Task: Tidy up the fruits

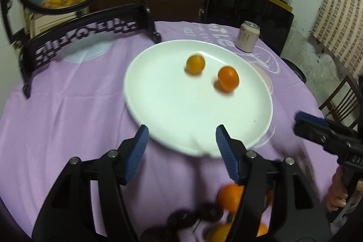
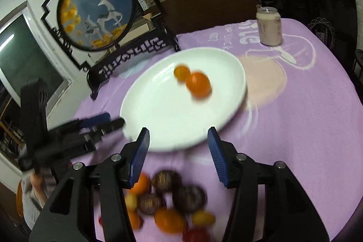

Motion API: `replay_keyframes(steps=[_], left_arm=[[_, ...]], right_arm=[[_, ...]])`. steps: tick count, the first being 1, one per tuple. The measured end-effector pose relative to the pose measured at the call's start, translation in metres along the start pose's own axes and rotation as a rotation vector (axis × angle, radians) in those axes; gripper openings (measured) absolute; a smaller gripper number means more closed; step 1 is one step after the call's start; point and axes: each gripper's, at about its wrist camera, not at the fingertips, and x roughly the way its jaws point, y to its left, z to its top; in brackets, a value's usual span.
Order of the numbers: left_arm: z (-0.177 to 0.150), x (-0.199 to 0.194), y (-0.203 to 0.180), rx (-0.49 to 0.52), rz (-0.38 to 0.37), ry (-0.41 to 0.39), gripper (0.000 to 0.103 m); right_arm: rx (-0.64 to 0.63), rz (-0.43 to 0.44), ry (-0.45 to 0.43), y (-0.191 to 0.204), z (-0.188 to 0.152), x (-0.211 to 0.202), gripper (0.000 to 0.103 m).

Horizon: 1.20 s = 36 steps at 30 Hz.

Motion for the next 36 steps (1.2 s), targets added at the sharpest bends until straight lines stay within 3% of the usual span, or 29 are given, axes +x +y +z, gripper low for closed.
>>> replay_keyframes(steps=[9,17,23,25,29,30,32,34,36], left_arm=[[-0.066,-0.04,0.017,0.023,0.083,0.018,0.069],[-0.104,-0.04,0.017,0.079,0.095,0.086,0.069],[-0.108,-0.027,0.01,0.111,0.11,0.104,0.069],[-0.107,-0.026,0.01,0.114,0.111,0.095,0.066],[-0.106,-0.026,0.004,0.136,0.083,0.089,0.044],[-0.106,-0.027,0.001,0.146,0.083,0.087,0.043],[-0.106,-0.027,-0.001,0.149,0.086,0.086,0.043],[-0.106,-0.03,0.0,0.133,0.064,0.084,0.043],[-0.103,-0.038,0.002,0.119,0.055,0.062,0.043]], right_arm=[[-0.016,-0.059,0.035,-0.006,-0.074,-0.038,0.056],[-0.062,-0.085,0.027,0.002,-0.087,-0.045,0.061],[-0.094,-0.124,0.074,0.004,-0.096,-0.036,0.061],[-0.106,-0.141,0.097,0.005,-0.098,-0.031,0.061],[-0.14,-0.189,0.095,0.006,-0.101,-0.024,0.061],[-0.147,-0.194,0.091,0.006,-0.1,-0.022,0.061],[-0.147,-0.185,0.1,0.006,-0.101,-0.019,0.042],[-0.136,-0.149,0.116,0.005,-0.101,-0.017,0.032],[-0.136,-0.132,0.121,0.005,-0.101,-0.017,0.03]])
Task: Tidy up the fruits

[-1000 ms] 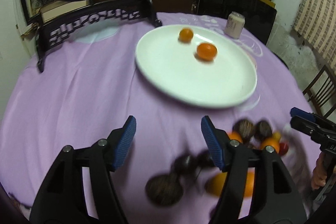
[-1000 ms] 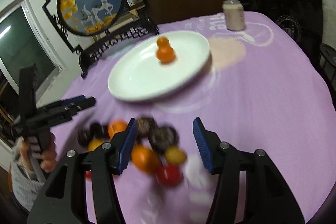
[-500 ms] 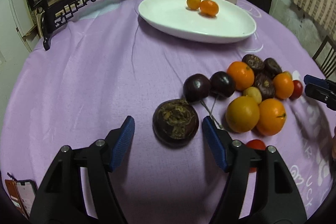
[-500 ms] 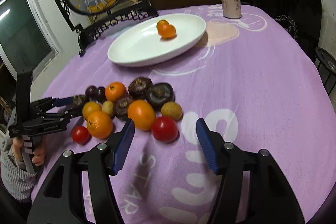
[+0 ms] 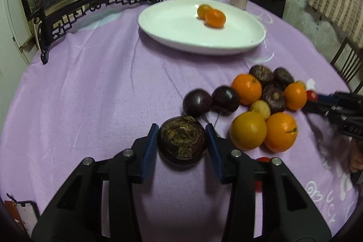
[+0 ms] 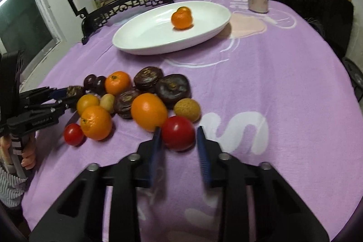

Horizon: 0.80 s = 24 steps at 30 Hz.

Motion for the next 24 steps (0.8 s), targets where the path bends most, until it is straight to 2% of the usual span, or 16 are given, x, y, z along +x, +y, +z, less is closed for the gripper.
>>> replay_keyframes(steps=[3,6,10,14,16,17,18,19,24], left_arm=[[0.009,-0.014,0.005,-0.021,0.005,-0.045,0.043],[0.037,-0.016,0.002,-0.017,0.013,-0.066,0.043],[0.083,0.005,-0.009,-0.003,0.012,-0.078,0.043],[0.112,0.042,-0.014,-0.037,-0.009,-0.062,0.043],[0.118,0.053,-0.014,-0.053,-0.024,-0.056,0.044],[0.118,0.057,-0.014,-0.064,-0.021,-0.056,0.049],[0.117,0.059,-0.013,-0.066,-0.017,-0.053,0.059],[0.114,0.058,-0.013,-0.066,-0.012,-0.056,0.061],[0.097,0.038,-0.002,-0.088,-0.014,-0.073,0.061]], right_arm=[[0.015,0.038,-0.036,-0.001,0.003,-0.012,0.029],[0.036,0.052,-0.087,-0.003,0.023,-0.021,0.029],[0.053,0.054,-0.121,0.0,0.073,-0.006,0.029],[0.082,0.05,-0.136,0.0,0.115,0.024,0.03],[0.102,0.059,-0.122,-0.003,0.125,0.039,0.032],[0.109,0.054,-0.113,-0.005,0.125,0.043,0.042],[0.123,0.033,-0.099,-0.008,0.125,0.048,0.048],[0.131,0.028,-0.105,-0.01,0.122,0.047,0.054],[0.152,0.087,-0.141,-0.018,0.104,0.022,0.054]])
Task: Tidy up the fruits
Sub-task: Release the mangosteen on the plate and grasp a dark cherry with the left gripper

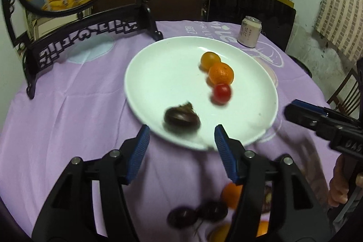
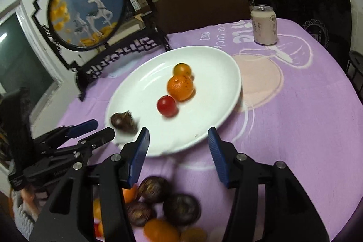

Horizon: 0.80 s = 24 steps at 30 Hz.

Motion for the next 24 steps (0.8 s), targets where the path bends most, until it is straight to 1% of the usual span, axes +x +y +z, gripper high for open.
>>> replay_keyframes(steps=[2,5,8,10,13,16,19,20,21,22,23,24], left_arm=[[-0.01,-0.01,0.006,-0.004,0.009,0.001,0.061],[-0.035,-0.026,0.017,-0.011,0.016,0.02,0.061],[-0.054,-0.036,0.017,0.014,0.027,0.029,0.061],[-0.059,-0.04,0.015,0.031,0.018,0.025,0.061],[-0.066,-0.041,0.007,0.071,0.01,0.025,0.061],[-0.072,-0.033,0.0,0.117,0.03,0.04,0.061],[-0.074,-0.024,0.002,0.138,0.044,0.051,0.059],[-0.075,-0.021,0.004,0.139,0.039,0.055,0.055],[-0.074,-0.018,0.007,0.134,0.019,0.062,0.041],[-0.074,-0.014,0.009,0.13,0.005,0.077,0.032],[-0.073,-0.01,0.01,0.125,-0.008,0.088,0.028],[-0.072,-0.011,0.011,0.131,-0.013,0.074,0.028]], right_arm=[[-0.008,0.007,-0.005,0.002,-0.01,-0.013,0.054],[-0.037,0.002,0.002,0.005,-0.033,-0.029,0.054],[-0.06,-0.019,0.028,0.005,-0.056,-0.038,0.054],[-0.058,-0.024,0.031,0.005,-0.062,-0.042,0.054],[-0.058,-0.018,0.012,0.005,-0.065,-0.049,0.054],[-0.061,-0.015,0.005,0.006,-0.067,-0.052,0.054],[-0.065,-0.013,0.016,0.005,-0.067,-0.05,0.054],[-0.066,-0.013,0.019,0.005,-0.066,-0.049,0.054],[-0.066,-0.01,0.022,0.006,-0.067,-0.049,0.054],[-0.068,-0.008,0.023,0.006,-0.067,-0.048,0.054],[-0.07,-0.007,0.023,0.006,-0.067,-0.049,0.054],[-0.073,-0.006,0.023,0.007,-0.067,-0.049,0.054]])
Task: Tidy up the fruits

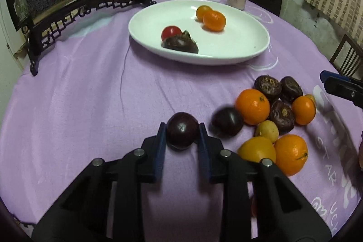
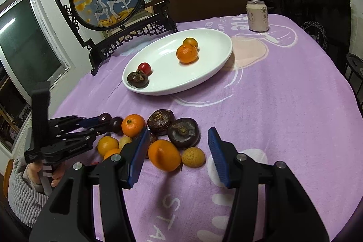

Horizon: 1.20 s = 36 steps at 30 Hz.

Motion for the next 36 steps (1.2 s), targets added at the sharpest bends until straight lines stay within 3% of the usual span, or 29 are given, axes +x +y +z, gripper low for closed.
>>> replay_keyframes(steps=[7,12,16,20,25,30,36], left_arm=[[0.003,-0.01,-0.001,0.008,0.032,-0.024,0.028],[0.004,-0.016,0.006,-0.018,0.037,-0.037,0.028],[0.004,-0.015,0.004,-0.011,0.038,-0.033,0.028],[0.004,-0.012,0.001,-0.001,0.034,-0.03,0.028],[0.002,-0.008,-0.003,0.011,0.038,-0.017,0.028],[0.003,-0.011,-0.002,-0.001,0.037,-0.024,0.028],[0.027,-0.023,0.003,-0.043,0.02,-0.065,0.028]], right_arm=[[-0.052,0.008,0.027,0.011,-0.005,0.001,0.054],[-0.15,-0.048,0.066,0.027,-0.017,0.01,0.054],[-0.189,-0.051,0.056,0.033,-0.019,0.011,0.051],[-0.234,-0.084,0.069,0.038,-0.021,0.025,0.039],[-0.327,-0.135,0.065,0.051,-0.026,0.032,0.037],[-0.323,-0.122,0.071,0.049,-0.027,0.028,0.035],[-0.159,-0.012,0.023,0.03,-0.004,0.01,0.035]])
